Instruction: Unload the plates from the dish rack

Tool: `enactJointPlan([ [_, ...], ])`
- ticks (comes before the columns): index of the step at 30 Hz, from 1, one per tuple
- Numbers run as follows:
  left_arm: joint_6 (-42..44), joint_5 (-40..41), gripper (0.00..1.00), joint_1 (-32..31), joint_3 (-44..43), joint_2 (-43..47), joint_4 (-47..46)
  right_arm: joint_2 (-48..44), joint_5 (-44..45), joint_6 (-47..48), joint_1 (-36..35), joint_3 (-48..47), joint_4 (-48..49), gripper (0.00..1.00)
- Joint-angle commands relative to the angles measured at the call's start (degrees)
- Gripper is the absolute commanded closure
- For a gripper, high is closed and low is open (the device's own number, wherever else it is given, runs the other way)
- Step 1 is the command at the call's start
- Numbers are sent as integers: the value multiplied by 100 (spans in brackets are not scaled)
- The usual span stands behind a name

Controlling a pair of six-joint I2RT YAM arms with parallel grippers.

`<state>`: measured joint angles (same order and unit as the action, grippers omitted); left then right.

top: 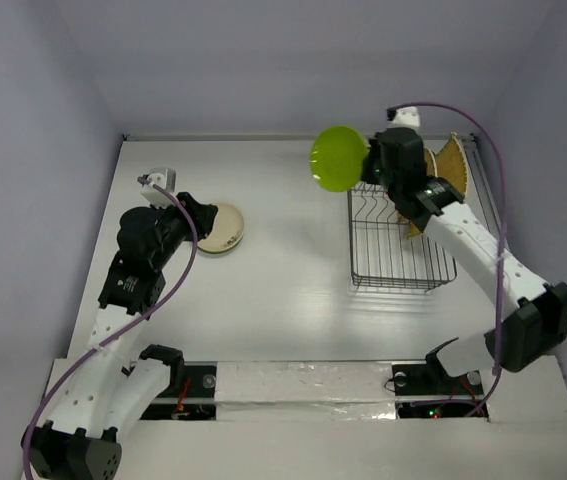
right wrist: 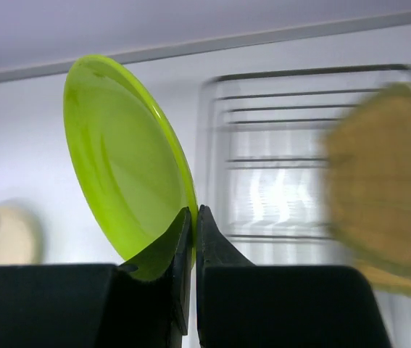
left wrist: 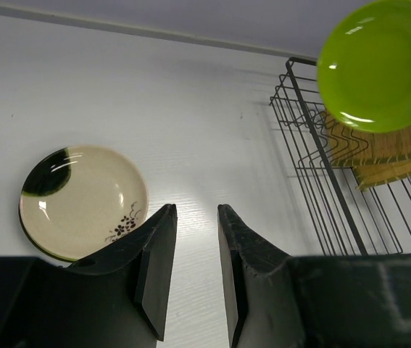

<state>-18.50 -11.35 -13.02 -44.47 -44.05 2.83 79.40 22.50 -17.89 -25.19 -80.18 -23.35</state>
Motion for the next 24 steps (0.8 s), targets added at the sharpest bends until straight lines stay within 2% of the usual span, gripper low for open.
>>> enactJointPlan([
  [1, -13, -25, 73, 36, 26, 125, -239, 602, -1282, -671, -626, 47, 1174, 100],
  [5, -13, -33, 73, 36, 17, 116, -248, 1577, -2116, -1434, -1198, -234, 2025, 100],
  [8, -13, -34, 73, 36, 26, 134, -248, 2412, -2573, -1918, -1532, -638, 2273, 100],
  [15, -22, -69, 73, 36, 35, 143, -239, 3844, -2725, -2719, -1849, -1439, 2686, 100],
  [19, -13, -77, 73, 36, 35, 134, -239, 4215, -2637, -3027, -1902, -1527, 2740, 100],
  [21, -13, -69, 73, 36, 35, 134, -239, 4268, -2593, -3045, -1902, -1509, 2705, 94],
  [22, -22, -95, 73, 36, 35, 125, -248, 4260, -2558, -3036, -1902, -1483, 2696, 82],
  [24, -31, -113, 73, 36, 35, 125, -248, 4216, -2453, -2966, -1902, -1448, 2643, 72],
])
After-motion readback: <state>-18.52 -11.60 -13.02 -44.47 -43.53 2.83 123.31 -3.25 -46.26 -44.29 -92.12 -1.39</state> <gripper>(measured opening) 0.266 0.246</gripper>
